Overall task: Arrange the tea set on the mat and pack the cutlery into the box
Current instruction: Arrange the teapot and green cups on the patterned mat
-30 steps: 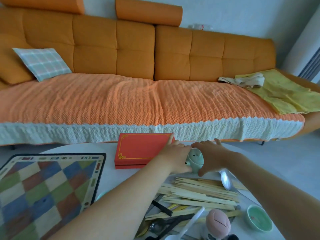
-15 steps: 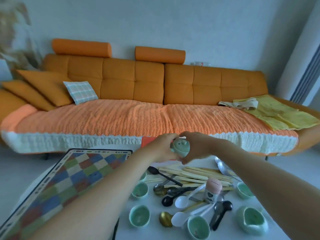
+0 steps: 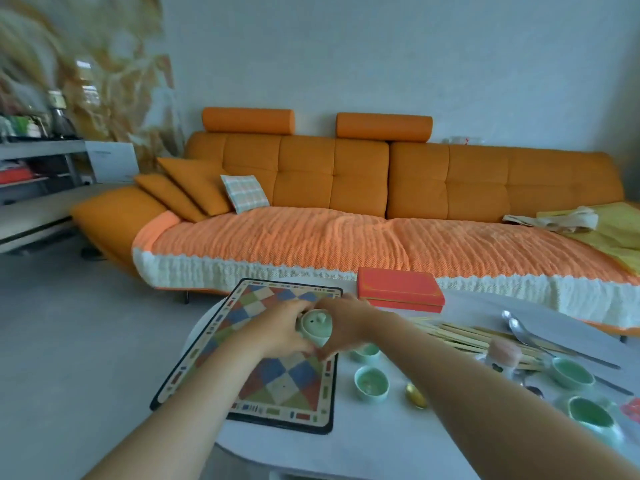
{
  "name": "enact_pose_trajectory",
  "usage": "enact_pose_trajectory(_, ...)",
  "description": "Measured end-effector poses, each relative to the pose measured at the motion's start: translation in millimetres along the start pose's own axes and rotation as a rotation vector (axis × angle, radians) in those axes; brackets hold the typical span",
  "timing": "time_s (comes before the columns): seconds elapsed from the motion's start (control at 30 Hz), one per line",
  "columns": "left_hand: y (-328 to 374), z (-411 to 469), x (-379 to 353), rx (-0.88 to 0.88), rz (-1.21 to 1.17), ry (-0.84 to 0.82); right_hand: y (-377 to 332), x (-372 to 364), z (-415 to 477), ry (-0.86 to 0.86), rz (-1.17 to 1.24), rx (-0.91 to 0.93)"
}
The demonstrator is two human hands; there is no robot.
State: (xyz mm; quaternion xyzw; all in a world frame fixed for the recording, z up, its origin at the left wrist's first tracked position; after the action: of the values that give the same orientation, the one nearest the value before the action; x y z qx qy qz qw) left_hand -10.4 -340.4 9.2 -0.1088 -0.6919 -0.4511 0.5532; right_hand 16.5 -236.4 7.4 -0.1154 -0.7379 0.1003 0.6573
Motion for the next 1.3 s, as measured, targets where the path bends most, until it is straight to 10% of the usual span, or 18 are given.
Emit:
enact_pose_trajectory(0.57, -167.5, 46.8, -8.3, 0.272, -0.374, 0.108, -1.9, -59.2, 121.5, 0.155, 0.071, -0.010)
enact_pose_trajectory(1.3, -222.2, 88.1, 25.2, 0.300, -0.250, 0.475, -23.6, -50.4, 220.7, 0.231, -0.027, 0.123)
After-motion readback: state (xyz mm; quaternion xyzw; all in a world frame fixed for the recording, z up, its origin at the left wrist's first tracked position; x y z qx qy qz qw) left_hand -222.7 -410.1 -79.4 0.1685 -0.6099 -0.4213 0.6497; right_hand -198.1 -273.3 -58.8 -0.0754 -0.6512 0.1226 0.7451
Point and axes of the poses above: each hand's wrist, its own z-axis towards the middle knuckle, its own x-axis out of the back of the hand, y = z × x, the point moved 9 cm from there along z, towards the middle knuckle, and after that the axes turned 8 degrees about z, right-handed, at the moved point
